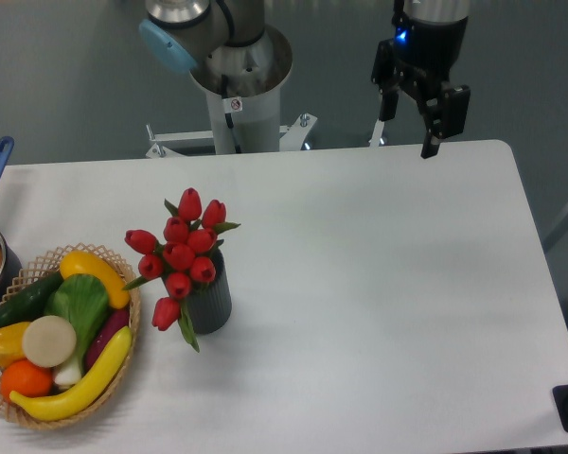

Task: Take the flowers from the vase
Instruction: 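Move the open gripper down toward the red tulips in the grey vase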

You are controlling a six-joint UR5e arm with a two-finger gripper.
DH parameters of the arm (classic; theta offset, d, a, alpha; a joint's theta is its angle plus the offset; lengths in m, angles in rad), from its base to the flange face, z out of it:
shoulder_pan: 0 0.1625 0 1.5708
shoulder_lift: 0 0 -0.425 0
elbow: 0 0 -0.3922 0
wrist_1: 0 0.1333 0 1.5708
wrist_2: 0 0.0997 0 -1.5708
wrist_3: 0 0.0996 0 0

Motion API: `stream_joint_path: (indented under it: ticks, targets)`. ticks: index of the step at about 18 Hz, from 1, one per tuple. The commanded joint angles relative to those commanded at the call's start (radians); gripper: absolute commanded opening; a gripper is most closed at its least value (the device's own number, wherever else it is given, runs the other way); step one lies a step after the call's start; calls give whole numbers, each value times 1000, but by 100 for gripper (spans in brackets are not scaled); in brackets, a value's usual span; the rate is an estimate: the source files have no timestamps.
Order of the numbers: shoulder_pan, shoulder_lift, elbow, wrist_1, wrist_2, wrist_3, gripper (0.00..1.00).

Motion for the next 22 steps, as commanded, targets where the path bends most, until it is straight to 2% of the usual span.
stream_joint_path:
  ticks: [6,11,15,18,22]
  targets:
    - [-5,0,-6,-2,0,-3,100]
    - [3,29,-81,8,-69,-86,100]
    - [-3,43,-129,49,-81,-197,100]
    - [-11,55,-178,87,-164,-296,100]
    - [-6,72,-259,150,-343,-371,100]
